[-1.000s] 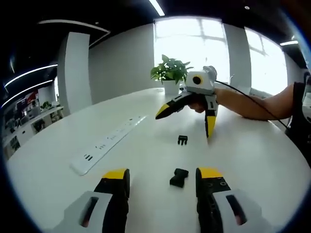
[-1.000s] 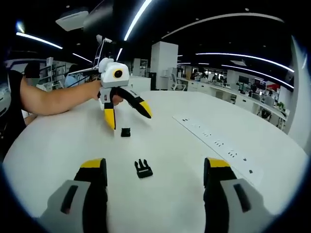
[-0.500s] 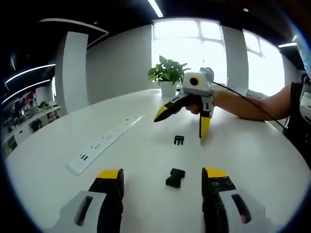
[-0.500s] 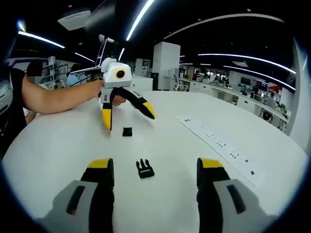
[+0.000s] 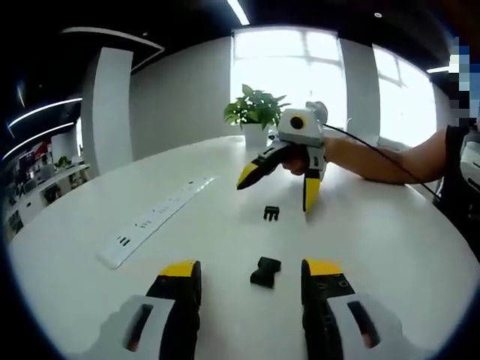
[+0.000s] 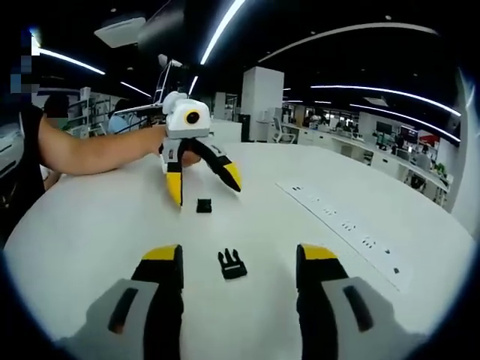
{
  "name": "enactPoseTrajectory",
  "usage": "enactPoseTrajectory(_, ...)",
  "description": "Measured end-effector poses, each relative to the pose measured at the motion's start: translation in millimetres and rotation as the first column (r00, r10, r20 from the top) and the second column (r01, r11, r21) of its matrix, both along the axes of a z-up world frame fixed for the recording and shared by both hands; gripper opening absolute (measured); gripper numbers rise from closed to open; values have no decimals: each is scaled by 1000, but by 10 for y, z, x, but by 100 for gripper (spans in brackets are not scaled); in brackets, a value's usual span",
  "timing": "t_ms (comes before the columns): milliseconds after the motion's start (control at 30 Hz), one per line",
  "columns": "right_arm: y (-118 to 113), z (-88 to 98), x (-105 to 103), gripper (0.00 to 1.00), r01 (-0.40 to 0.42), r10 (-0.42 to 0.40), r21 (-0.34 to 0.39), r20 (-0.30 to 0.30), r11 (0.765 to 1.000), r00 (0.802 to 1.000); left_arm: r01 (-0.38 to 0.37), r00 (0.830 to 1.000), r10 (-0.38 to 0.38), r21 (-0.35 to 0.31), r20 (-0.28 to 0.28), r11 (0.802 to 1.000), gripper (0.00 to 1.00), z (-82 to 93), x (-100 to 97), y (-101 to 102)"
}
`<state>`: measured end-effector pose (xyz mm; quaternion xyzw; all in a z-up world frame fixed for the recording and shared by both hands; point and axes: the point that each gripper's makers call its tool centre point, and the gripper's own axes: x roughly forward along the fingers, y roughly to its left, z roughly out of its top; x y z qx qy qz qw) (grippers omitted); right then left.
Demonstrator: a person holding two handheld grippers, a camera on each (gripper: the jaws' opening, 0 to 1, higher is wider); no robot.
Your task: Snap the two parts of the plastic buckle together until the buckle closes and remains connected.
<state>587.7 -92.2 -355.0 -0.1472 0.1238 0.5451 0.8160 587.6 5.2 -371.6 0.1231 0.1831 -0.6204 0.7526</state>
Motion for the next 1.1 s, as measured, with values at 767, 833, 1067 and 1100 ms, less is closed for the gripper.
enactPoseTrajectory(767,36,-26,-46,39,-30,30,17,-9,999,1000,61,998,-62,-65,-6,996,38,73,-78,-14)
enactPoseTrajectory(833,40,-48,-57,39,-38,38,12,-13,999,999,77,997,-77,-53,-1,996,39,43,-97,-17)
enactPoseTrajectory(1067,31,-71,-65,36,-35,35,5,-17,999,999,85,996,-85,-40,11,996,40,12,-92,-26)
enactPoseTrajectory(1100,31,-71,-63,36,-35,35,7,-18,999,999,86,996,-86,-42,6,995,40,9,-100,-27)
